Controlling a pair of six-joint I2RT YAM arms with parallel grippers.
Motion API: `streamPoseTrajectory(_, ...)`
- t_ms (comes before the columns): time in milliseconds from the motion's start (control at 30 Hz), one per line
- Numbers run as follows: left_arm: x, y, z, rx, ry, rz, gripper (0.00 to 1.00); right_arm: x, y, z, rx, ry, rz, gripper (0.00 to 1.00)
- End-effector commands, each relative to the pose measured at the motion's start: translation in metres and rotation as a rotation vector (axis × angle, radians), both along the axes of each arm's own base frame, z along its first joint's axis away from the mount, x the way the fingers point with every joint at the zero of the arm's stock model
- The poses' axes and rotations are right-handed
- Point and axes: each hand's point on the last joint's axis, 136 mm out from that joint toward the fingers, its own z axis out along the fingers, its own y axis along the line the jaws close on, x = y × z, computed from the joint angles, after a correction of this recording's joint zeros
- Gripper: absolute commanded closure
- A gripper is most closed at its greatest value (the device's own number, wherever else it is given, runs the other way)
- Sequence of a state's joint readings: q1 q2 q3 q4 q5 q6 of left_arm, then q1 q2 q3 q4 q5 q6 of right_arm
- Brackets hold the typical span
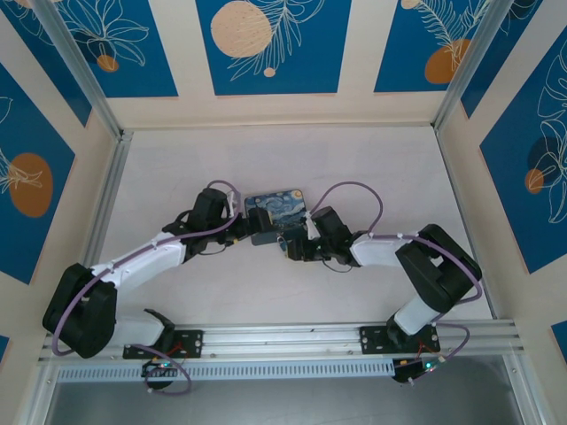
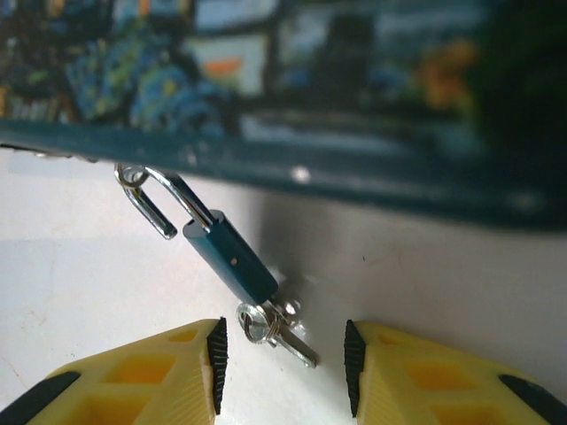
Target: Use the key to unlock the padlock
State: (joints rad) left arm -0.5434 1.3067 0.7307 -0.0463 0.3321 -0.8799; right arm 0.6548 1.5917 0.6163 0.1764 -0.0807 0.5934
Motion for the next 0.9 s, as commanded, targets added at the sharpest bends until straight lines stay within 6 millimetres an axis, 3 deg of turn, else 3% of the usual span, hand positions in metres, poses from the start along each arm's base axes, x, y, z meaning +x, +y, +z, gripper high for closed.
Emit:
streamPoseTrajectory(0,0.004,0.002,0.005,-0.001,-0.005,-0.005,0.0,0.006,0.006,0.0,-0.002,-0.019,0.011,0.59)
streamPoseTrajectory(400,0.004,0.0,0.002,-0.017,0.005,-0.01,0.0,0.01,0.019,0.006,0.039,-0.036,0.024,0.61)
streamPoseTrajectory(867,0.007,0.001,-0.002,-0.022,0.01,-0.003,0.0,0.004,0.023,-0.005,0.022,-0.013,0.035,0.81)
